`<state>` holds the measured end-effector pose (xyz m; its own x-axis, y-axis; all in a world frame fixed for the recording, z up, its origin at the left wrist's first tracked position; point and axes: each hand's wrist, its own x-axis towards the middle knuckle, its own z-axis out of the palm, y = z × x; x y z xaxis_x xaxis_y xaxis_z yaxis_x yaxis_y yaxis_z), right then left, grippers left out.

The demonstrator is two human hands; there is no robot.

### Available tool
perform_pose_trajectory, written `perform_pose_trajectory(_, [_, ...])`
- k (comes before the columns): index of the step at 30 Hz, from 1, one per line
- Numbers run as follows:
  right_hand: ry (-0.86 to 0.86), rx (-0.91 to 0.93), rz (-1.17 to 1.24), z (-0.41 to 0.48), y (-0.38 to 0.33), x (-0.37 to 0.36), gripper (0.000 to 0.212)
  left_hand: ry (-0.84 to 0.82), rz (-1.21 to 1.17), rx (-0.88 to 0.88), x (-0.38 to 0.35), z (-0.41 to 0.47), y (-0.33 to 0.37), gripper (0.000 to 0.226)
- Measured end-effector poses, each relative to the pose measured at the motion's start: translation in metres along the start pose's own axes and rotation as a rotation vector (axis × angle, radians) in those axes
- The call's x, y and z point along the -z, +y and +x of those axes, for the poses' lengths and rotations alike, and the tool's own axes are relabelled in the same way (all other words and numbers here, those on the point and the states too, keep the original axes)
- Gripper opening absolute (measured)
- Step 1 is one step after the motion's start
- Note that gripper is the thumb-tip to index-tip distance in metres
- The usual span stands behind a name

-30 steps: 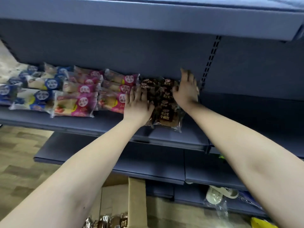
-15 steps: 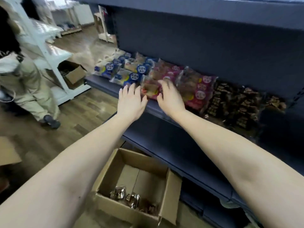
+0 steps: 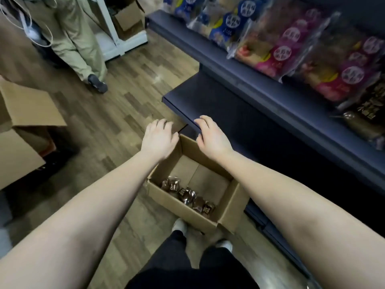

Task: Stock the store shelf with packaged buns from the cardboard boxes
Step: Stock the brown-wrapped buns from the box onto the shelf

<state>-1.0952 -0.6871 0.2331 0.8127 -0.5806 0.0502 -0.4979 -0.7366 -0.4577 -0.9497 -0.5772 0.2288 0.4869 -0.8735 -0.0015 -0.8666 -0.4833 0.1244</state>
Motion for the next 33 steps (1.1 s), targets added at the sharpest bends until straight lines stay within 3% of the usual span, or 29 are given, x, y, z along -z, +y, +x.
perform_pose_trajectory(3, [-0.119,-0.05,0.006,-0.017,0.017,-0.04,0.047,-0.136,-0.054,0.006,-0.047,-0.025,0.0,0.072])
perform_pose_trajectory(7, [-0.28,-0.147,0.018,-0.046,0.045,-0.101,0.048,-0.345,-0.069,0.023,-0.118,-0.061,-0.003,0.047])
perform_pose_trajectory(12, [-0.443,-0.259,0.03,-0.073,0.082,-0.173,0.047,-0.553,-0.041,0.003,-0.199,-0.084,-0.013,0.047])
perform_pose_trajectory(19, [-0.518,-0.458,0.089,-0.083,0.124,-0.268,0.049,-0.613,-0.084,0.023,-0.287,-0.049,-0.029,0.043])
perform_pose_trajectory(22, [-0.572,-0.488,0.097,-0.091,0.138,-0.309,0.052,-0.756,-0.139,0.054,-0.322,-0.034,-0.029,0.043])
perform_pose_trajectory(29, [-0.711,-0.514,0.088,-0.102,0.174,-0.382,0.061,-0.982,-0.019,-0.121,-0.4,-0.013,-0.031,0.058])
perform_pose_trajectory(33, [-0.868,-0.423,-0.001,-0.1,0.199,-0.415,0.075,-1.015,0.154,-0.428,-0.435,-0.002,-0.035,0.066])
